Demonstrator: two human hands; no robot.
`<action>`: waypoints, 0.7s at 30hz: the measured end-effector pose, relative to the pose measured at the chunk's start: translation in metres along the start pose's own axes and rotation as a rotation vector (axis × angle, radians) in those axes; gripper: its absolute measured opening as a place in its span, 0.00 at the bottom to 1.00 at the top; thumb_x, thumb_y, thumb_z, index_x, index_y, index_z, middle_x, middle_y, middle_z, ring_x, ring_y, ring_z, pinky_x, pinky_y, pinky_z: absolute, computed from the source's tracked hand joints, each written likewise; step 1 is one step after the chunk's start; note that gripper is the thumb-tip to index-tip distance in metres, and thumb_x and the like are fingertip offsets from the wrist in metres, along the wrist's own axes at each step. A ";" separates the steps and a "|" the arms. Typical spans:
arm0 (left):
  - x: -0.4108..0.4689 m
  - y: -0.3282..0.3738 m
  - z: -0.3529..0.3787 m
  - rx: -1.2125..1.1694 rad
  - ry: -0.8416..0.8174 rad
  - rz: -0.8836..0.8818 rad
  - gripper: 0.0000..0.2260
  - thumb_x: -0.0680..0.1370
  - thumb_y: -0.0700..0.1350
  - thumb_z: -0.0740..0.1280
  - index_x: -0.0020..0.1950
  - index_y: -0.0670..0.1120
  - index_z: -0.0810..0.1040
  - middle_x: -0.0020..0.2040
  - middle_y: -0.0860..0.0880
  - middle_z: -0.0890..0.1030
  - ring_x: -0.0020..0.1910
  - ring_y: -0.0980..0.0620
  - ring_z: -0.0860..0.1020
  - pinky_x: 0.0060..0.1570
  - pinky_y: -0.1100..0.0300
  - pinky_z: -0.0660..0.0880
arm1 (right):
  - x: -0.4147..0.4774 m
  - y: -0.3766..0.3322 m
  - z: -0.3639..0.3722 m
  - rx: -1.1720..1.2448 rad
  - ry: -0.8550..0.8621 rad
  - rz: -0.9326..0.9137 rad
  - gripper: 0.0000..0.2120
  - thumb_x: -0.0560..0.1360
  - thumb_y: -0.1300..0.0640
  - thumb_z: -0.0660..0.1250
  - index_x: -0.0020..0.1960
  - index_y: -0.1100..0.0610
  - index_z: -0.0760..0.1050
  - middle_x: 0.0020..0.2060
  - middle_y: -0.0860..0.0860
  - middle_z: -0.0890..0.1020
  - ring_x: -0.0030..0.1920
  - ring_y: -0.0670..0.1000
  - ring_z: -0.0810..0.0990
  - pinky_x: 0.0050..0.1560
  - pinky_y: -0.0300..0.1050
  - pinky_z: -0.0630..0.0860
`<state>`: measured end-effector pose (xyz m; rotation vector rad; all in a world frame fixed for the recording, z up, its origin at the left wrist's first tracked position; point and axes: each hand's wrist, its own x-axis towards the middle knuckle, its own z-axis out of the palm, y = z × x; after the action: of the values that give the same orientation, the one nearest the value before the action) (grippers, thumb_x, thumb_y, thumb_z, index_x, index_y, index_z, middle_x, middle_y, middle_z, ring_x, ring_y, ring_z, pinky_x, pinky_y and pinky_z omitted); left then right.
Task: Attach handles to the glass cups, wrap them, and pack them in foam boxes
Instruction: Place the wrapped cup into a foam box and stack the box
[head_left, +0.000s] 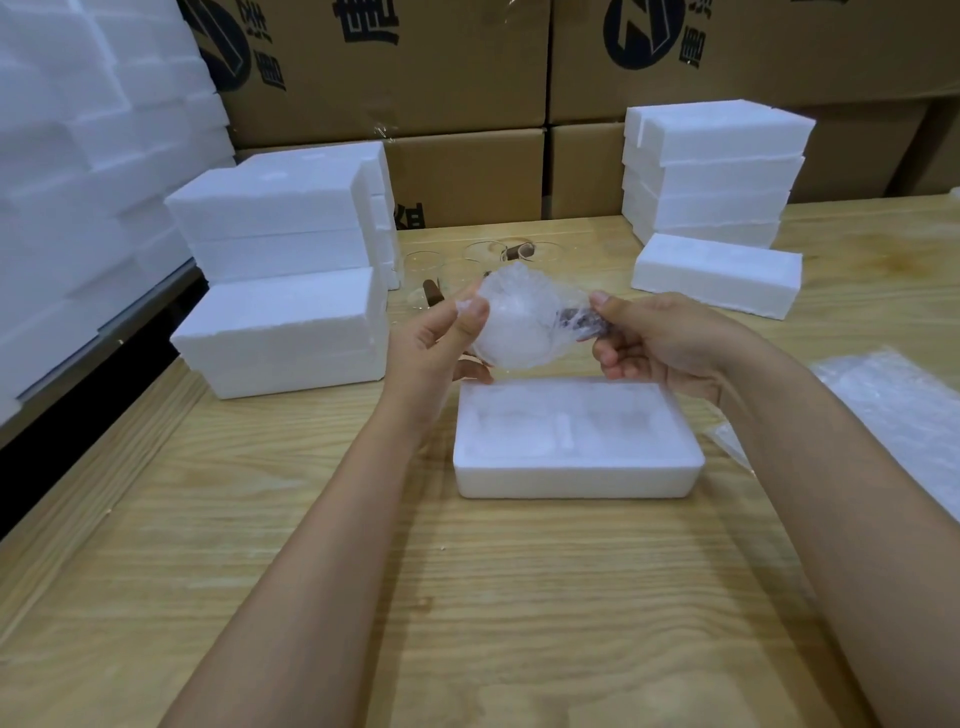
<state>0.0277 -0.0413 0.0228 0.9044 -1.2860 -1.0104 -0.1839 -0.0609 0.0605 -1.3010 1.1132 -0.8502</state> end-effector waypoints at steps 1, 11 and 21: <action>0.000 0.000 -0.001 -0.029 -0.009 -0.005 0.09 0.74 0.51 0.66 0.50 0.53 0.84 0.67 0.48 0.76 0.43 0.54 0.82 0.33 0.61 0.78 | -0.001 0.000 0.000 0.016 -0.003 -0.026 0.15 0.79 0.51 0.61 0.41 0.61 0.74 0.25 0.52 0.76 0.25 0.48 0.75 0.26 0.34 0.73; 0.003 -0.002 -0.009 -0.248 -0.135 -0.012 0.30 0.69 0.30 0.66 0.69 0.49 0.70 0.57 0.52 0.81 0.63 0.50 0.76 0.63 0.50 0.74 | -0.005 0.003 -0.005 0.168 -0.095 -0.257 0.10 0.69 0.56 0.66 0.46 0.62 0.78 0.31 0.52 0.80 0.32 0.48 0.79 0.35 0.35 0.76; 0.003 -0.002 -0.012 -0.213 -0.105 0.011 0.27 0.63 0.27 0.65 0.59 0.46 0.76 0.54 0.54 0.84 0.60 0.53 0.78 0.54 0.57 0.77 | -0.005 0.008 -0.012 0.150 -0.135 -0.256 0.14 0.64 0.63 0.69 0.50 0.59 0.81 0.36 0.55 0.84 0.37 0.50 0.82 0.43 0.38 0.79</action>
<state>0.0397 -0.0449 0.0208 0.6877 -1.2418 -1.1747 -0.1974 -0.0589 0.0546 -1.3710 0.7719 -0.9986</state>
